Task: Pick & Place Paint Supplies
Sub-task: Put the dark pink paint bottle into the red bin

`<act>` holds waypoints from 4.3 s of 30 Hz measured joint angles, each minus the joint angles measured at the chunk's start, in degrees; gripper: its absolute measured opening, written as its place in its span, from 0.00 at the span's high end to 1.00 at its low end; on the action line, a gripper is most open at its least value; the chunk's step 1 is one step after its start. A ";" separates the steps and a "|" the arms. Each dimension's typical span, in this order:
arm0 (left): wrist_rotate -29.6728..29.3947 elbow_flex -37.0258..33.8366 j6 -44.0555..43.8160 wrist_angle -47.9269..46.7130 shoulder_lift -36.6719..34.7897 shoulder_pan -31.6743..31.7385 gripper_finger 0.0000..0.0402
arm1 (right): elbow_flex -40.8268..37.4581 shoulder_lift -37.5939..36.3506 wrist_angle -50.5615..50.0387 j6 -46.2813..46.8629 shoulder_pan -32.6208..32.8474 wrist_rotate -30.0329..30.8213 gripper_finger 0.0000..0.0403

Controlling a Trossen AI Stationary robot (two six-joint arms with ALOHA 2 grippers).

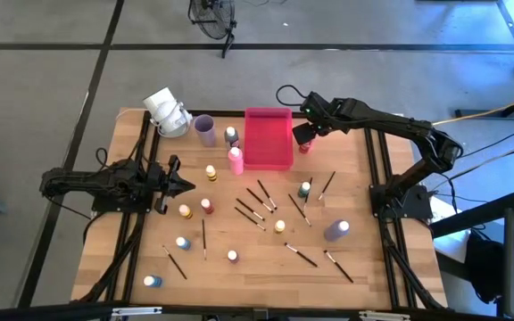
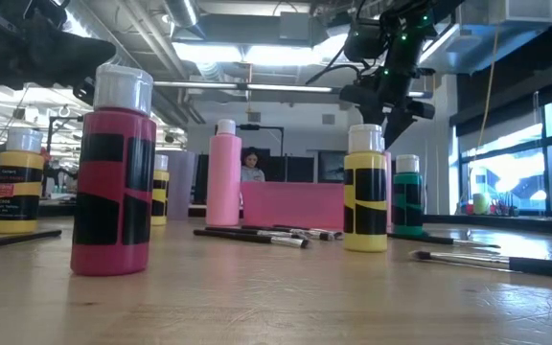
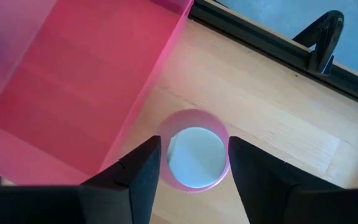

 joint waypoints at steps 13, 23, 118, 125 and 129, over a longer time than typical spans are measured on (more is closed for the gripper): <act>0.00 -0.01 0.00 0.00 0.01 0.01 0.98 | 0.00 0.02 0.02 0.78 0.00 0.48 0.66; 0.00 -0.01 0.00 -0.02 0.00 0.00 0.98 | 0.00 0.02 -0.36 0.88 0.00 2.16 0.70; 0.00 -0.01 0.00 0.00 0.00 0.02 0.98 | 25.31 22.53 6.01 -4.74 -8.20 -1.50 0.70; 0.00 -0.01 0.00 0.00 0.00 0.00 0.98 | 25.31 22.56 6.41 -4.45 -8.14 -2.63 0.60; 0.00 0.01 0.00 -0.02 0.00 0.00 0.98 | 25.31 22.58 6.77 -4.48 -7.74 -2.79 0.46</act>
